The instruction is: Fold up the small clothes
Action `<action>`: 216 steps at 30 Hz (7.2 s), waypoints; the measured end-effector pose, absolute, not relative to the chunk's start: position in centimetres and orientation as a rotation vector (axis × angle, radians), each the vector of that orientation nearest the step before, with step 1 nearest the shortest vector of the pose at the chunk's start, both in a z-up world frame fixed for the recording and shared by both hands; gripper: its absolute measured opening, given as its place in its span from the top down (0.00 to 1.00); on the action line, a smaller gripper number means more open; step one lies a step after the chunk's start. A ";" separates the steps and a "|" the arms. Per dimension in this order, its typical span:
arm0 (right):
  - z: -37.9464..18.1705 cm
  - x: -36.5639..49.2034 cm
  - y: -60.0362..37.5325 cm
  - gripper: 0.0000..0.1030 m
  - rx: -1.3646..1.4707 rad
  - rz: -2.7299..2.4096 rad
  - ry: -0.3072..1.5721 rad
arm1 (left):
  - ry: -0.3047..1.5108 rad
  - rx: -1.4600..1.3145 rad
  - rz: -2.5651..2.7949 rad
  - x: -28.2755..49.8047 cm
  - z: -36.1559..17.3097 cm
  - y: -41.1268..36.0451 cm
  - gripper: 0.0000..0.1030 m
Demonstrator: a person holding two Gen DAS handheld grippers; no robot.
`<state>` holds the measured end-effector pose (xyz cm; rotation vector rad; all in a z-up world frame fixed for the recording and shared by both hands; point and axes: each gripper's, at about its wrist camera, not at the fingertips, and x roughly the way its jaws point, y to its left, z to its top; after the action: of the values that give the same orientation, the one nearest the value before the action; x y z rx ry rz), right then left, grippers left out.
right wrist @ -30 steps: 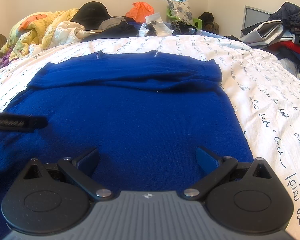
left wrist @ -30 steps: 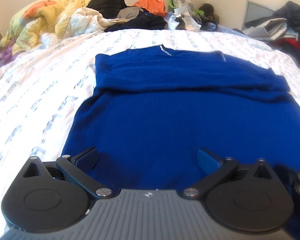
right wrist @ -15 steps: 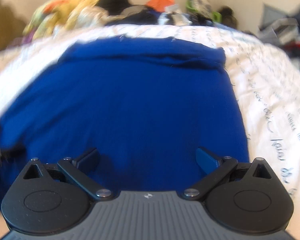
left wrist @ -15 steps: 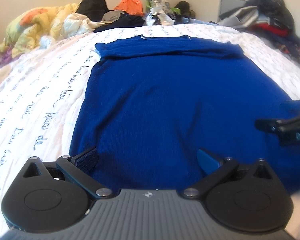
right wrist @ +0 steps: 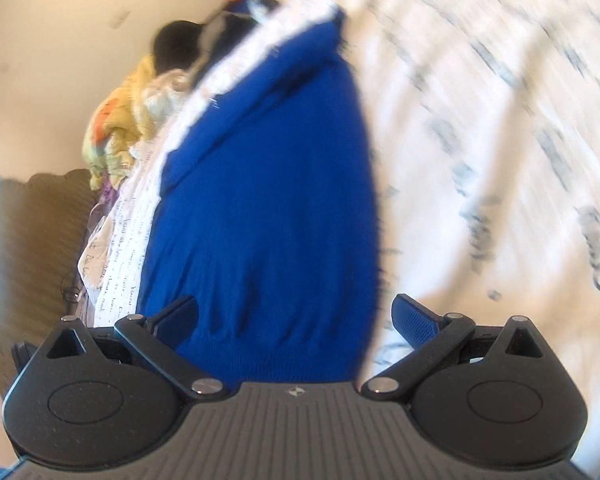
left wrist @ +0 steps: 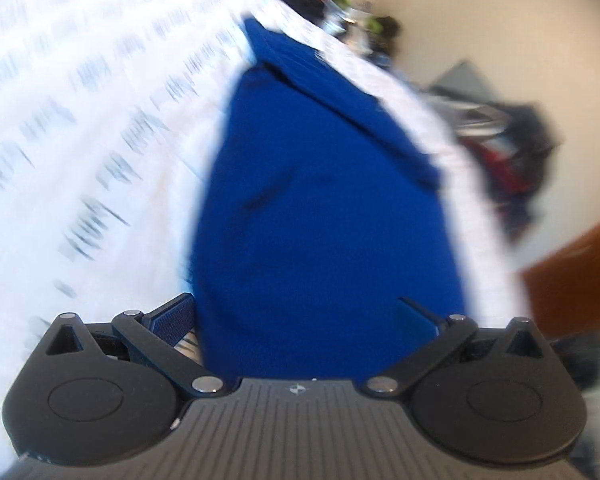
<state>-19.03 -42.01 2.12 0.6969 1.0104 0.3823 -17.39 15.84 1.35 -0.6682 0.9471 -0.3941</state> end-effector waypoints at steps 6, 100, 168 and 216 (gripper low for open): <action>1.2 -17.5 -40.2 0.00 0.723 0.564 1.135 | 1.020 -0.986 -0.527 -17.3 -1.2 17.9 0.00; 2.4 3.0 -36.5 0.96 0.716 0.422 0.863 | 0.804 -0.540 -0.269 2.2 7.3 15.1 0.93; 4.0 1.3 -35.0 0.16 0.508 0.268 0.668 | 0.679 -0.232 -0.072 2.0 5.5 12.0 0.02; -1.5 -4.9 -37.2 0.24 0.924 0.552 1.060 | 0.834 -1.009 -0.236 -4.2 -1.1 17.1 0.51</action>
<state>-4.91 -37.24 -1.49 0.9241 1.0602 0.5518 -4.16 17.06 -1.15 -1.0088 0.8339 -0.2363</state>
